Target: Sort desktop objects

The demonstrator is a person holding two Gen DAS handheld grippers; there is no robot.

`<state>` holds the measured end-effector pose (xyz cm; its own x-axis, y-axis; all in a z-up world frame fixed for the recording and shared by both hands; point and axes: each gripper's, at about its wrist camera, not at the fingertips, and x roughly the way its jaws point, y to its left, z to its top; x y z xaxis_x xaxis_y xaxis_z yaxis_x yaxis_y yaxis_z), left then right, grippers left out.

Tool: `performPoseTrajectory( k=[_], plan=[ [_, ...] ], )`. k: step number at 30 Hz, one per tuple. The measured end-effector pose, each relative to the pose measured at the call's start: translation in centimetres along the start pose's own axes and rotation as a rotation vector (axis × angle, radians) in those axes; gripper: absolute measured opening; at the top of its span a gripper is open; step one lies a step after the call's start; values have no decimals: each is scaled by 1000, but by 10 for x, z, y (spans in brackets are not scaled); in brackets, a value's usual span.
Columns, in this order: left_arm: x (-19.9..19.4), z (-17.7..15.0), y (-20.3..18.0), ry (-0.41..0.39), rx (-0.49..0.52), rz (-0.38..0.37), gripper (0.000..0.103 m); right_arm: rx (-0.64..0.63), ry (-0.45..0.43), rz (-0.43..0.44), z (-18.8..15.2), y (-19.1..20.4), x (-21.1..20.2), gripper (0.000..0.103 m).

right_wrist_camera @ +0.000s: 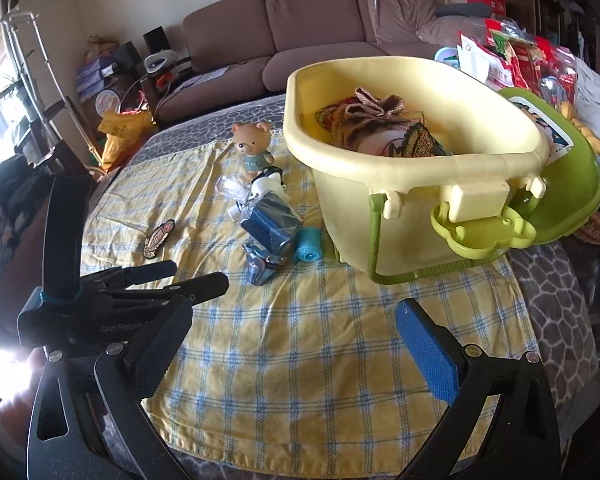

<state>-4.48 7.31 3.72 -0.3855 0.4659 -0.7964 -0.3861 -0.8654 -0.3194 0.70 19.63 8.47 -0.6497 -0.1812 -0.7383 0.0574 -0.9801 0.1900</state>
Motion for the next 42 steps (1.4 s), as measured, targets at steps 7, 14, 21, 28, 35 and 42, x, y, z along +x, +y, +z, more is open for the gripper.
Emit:
performPoseTrajectory(
  k=[7,14,21,28,35,42],
  plan=[
    [38,3,-18,36,78,31,79,57,58,16,-6,-25,10,102],
    [52,13,-31,1,83,54,48,77,72,29,-8,-36,13,102],
    [46,8,-24,-3,67,37,44,47,84,28,-7,-32,16,101],
    [12,6,12,13,-21,24,44,48,95,97,-7,-23,20,88],
    [-50,10,47,-37,-75,26,44,17,145,99,-1,-2,48,54],
    [-85,11,74,-99,-112,6,44,-138,114,-44,10,29,84,42]
  ],
)
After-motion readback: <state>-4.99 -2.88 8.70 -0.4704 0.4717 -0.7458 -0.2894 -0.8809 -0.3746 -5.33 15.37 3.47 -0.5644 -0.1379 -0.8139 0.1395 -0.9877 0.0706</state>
